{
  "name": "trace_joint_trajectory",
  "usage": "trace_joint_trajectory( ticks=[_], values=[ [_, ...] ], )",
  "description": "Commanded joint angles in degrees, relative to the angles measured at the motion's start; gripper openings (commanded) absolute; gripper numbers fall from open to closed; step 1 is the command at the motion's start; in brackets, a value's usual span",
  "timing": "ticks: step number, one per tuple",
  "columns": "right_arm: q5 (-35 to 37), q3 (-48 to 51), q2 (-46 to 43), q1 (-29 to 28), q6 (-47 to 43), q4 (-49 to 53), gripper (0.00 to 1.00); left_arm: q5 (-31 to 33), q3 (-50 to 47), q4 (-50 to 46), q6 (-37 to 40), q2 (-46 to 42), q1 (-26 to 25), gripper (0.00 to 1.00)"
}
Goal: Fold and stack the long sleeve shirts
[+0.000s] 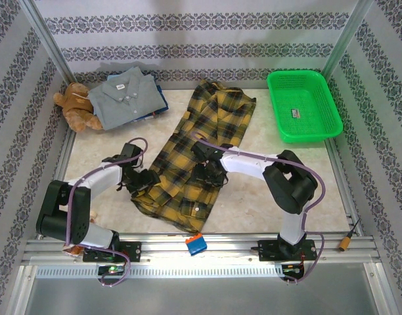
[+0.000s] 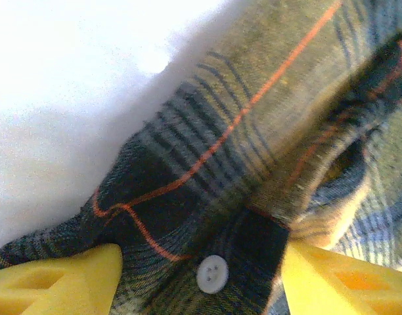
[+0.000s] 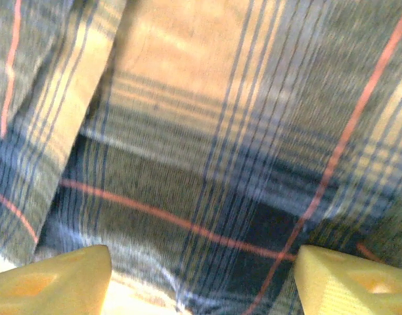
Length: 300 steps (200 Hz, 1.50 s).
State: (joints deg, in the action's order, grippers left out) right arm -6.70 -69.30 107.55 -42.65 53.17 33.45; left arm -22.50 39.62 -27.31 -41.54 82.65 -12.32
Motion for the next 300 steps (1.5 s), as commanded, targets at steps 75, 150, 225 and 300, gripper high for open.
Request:
trace_joint_trajectory(
  ticks=[75,150,225,300],
  values=[
    [0.08,-6.32,4.31,14.22,-16.52,3.6,0.74,-2.96,0.23,0.47,-13.07,-3.43,-10.07,0.72],
    [-6.93,4.04,-20.54,11.06,-14.88,8.04,0.83,1.68,-0.56,-13.05,-9.47,-16.18,-6.85,0.9],
    [-14.22,34.18,-42.78,5.98,-0.47,4.05,0.77,-1.97,-4.28,-5.86,-6.72,-10.04,-6.29,0.78],
    [-16.62,41.31,-45.68,5.04,3.0,-3.33,0.7,-6.39,-4.18,2.9,-5.1,-1.23,-5.98,0.7]
  ],
)
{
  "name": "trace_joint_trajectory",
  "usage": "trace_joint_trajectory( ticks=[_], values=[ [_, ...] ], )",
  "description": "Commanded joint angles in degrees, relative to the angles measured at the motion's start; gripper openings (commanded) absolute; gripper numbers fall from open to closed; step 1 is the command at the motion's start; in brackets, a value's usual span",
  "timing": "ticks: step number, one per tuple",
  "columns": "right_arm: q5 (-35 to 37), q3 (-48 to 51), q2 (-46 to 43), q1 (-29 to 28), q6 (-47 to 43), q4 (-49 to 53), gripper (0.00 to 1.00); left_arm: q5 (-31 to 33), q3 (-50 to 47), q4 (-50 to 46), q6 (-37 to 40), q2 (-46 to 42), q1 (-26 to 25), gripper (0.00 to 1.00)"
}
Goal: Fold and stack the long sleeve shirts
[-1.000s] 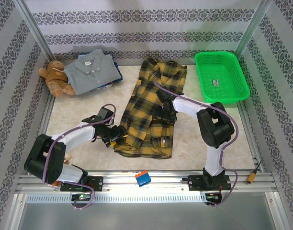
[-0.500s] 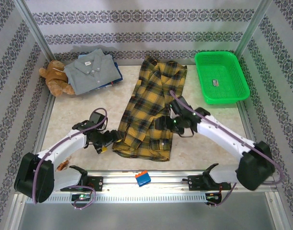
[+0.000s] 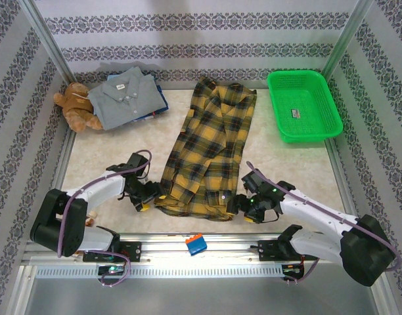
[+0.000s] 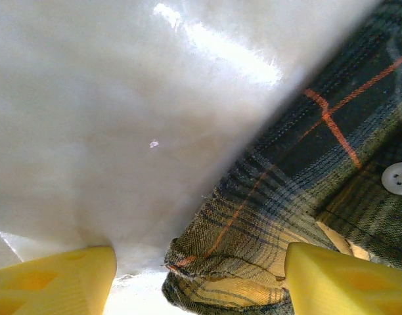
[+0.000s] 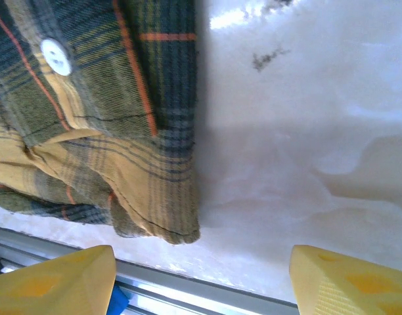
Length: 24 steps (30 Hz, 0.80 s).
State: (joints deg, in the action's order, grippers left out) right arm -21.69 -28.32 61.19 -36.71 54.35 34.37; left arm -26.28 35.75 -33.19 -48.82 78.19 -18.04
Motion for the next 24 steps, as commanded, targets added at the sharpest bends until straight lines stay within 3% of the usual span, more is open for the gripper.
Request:
trace_joint_trajectory(
  ticks=[1,11,24],
  values=[
    [-1.66,0.3,0.86,-0.95,1.81,-4.32,0.7,-2.62,-0.23,8.9,2.21,3.3,-0.24,0.7],
    [-1.6,-1.53,7.47,-3.44,1.77,-6.66,0.65,-5.97,-0.24,11.83,0.52,5.74,-0.27,0.66],
    [-2.38,-5.87,17.53,-5.39,-0.19,-9.56,0.61,-6.6,4.18,7.44,0.21,7.67,-1.49,0.62]
  ],
)
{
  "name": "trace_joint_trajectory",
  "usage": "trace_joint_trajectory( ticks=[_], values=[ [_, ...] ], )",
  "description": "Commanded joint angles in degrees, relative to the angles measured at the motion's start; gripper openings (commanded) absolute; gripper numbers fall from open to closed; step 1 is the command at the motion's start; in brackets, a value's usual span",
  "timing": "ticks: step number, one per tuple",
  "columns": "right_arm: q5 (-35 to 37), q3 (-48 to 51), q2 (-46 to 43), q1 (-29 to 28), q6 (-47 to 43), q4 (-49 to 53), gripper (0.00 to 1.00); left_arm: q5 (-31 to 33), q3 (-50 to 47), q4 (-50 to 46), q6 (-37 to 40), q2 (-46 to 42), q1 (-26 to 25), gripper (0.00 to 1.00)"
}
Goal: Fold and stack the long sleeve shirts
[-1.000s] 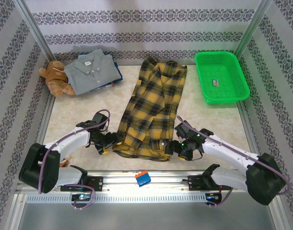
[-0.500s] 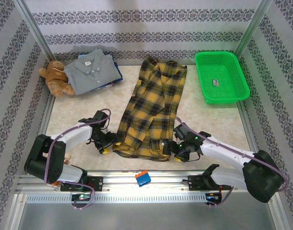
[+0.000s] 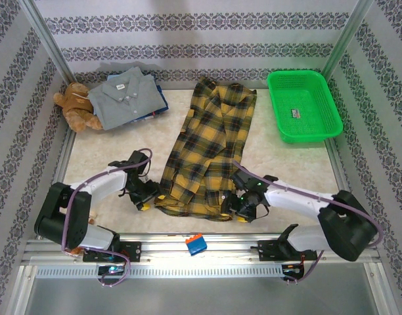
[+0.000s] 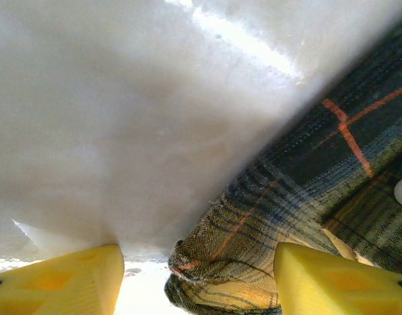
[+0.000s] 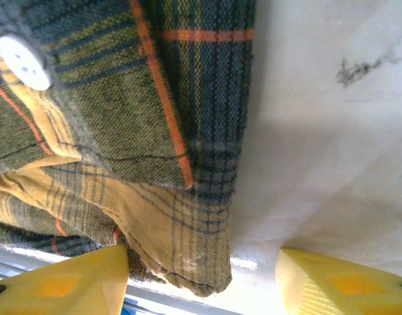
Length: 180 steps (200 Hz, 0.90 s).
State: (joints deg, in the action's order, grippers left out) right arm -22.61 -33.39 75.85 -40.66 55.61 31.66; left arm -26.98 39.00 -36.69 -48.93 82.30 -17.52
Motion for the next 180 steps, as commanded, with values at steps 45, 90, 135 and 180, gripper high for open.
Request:
trace_joint_trajectory(
  ticks=[45,90,135,180],
  values=[
    [-2.82,-2.9,6.21,-1.96,-2.61,-6.89,0.54,-4.73,4.78,6.44,1.84,7.76,-2.88,0.52],
    [-3.61,-3.67,5.69,-2.13,-2.44,-6.22,0.43,-6.65,4.45,8.75,-0.5,7.53,-3.89,0.39],
    [-5.2,-6.02,6.64,-2.15,-2.5,-4.1,0.24,-9.4,2.49,10.95,-1.84,5.78,-5.11,0.21],
    [-5.33,-4.15,2.83,-2.23,-1.53,-0.44,0.03,-8.67,1.66,7.03,0.87,2.82,-4.83,0.01]
  ],
)
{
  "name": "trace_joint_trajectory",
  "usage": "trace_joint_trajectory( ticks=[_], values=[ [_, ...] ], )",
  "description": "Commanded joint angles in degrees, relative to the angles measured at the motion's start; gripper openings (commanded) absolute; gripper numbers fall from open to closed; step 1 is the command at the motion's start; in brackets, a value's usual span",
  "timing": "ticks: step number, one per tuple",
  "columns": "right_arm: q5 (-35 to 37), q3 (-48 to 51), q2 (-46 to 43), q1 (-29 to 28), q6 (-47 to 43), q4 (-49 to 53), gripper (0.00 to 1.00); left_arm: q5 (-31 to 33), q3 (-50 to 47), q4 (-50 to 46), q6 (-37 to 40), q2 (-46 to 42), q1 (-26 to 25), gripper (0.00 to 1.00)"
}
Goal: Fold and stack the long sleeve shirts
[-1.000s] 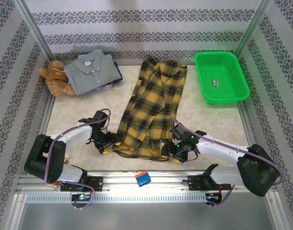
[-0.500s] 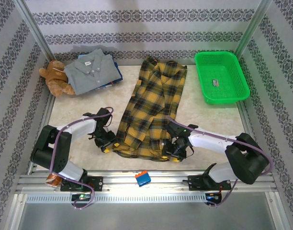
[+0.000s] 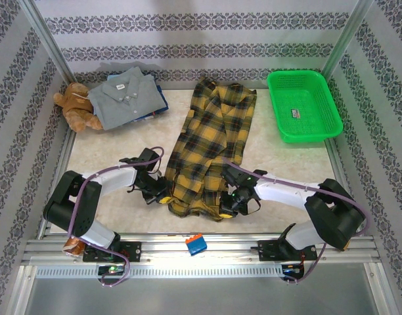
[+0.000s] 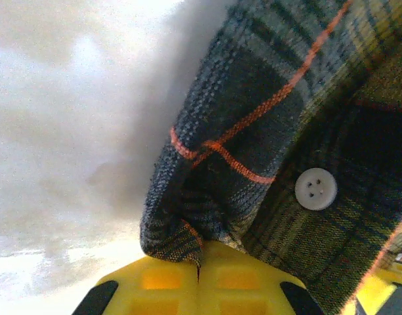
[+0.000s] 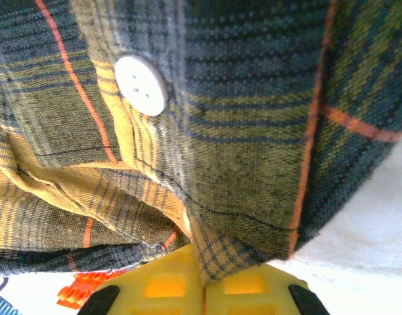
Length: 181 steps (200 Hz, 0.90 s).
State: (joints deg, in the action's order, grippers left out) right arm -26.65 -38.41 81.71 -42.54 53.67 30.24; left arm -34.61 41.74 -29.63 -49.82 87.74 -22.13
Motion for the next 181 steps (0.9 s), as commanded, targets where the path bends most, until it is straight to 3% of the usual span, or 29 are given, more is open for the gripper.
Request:
trace_joint_trajectory(
  ticks=[1,37,63,104,145,181],
  values=[
    [-1.33,0.97,-3.13,-0.35,0.49,1.06,0.02,-1.02,-1.14,-0.19,1.8,-2.69,-0.21,0.01],
    [-2.18,5.29,-9.66,-0.91,3.04,3.34,0.0,0.69,-4.13,-4.15,2.27,-9.13,0.15,0.0],
    [-3.07,7.56,-16.28,-2.72,6.19,5.26,0.0,2.52,-4.34,-9.86,1.71,-18.68,0.14,0.0],
    [-4.19,8.09,-23.43,-5.26,11.64,6.39,0.0,0.82,-4.4,-11.56,-3.37,-28.22,0.03,0.0],
    [-3.09,1.24,-23.91,-4.02,10.64,9.44,0.0,-0.7,-0.93,-7.06,-6.67,-27.13,0.09,0.0],
    [-4.3,-7.82,-22.02,3.89,4.92,12.9,0.0,-2.5,8.93,-1.17,-7.85,-19.59,0.21,0.0]
  ],
)
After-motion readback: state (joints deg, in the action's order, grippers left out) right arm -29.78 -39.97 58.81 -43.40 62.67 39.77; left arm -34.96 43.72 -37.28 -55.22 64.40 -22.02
